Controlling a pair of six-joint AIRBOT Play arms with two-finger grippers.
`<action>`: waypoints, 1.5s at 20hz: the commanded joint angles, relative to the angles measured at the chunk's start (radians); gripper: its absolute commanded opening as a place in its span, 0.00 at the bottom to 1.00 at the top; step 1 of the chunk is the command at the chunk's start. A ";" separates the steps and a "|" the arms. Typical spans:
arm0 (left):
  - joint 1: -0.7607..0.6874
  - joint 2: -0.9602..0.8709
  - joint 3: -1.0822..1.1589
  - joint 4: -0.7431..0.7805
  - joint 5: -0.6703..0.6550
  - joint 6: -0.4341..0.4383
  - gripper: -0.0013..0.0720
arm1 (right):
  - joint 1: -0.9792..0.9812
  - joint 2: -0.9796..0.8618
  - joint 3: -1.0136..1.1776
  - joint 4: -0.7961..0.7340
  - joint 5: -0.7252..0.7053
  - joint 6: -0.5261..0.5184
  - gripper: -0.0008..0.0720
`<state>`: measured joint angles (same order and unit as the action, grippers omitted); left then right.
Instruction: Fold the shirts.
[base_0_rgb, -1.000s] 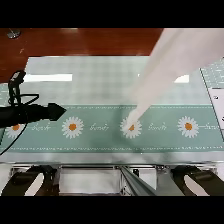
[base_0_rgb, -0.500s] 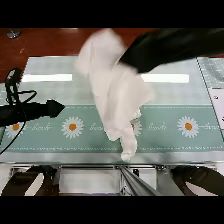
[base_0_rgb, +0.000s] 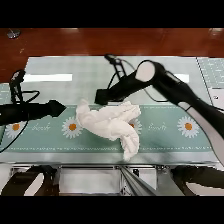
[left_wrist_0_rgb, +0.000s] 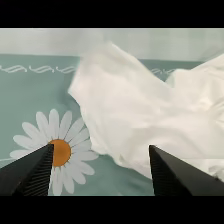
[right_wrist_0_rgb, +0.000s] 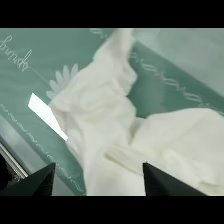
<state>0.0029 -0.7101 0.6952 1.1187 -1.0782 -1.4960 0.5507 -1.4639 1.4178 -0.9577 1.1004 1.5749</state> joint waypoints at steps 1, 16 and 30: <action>0.023 -0.030 0.000 0.098 -0.060 0.008 0.97 | -0.216 0.122 -0.012 -0.169 0.177 -0.008 0.87; 0.027 -0.381 -0.216 -0.552 0.166 0.448 0.56 | -0.565 0.679 -1.075 0.042 0.092 -0.091 0.87; 0.035 -0.394 -0.055 -0.562 0.042 0.481 0.05 | -0.096 0.250 -0.851 0.302 -0.187 -0.155 0.04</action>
<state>0.0334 -1.1046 0.6125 0.5644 -0.9981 -1.0161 0.4141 -1.1305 0.4793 -0.6556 0.9020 1.4837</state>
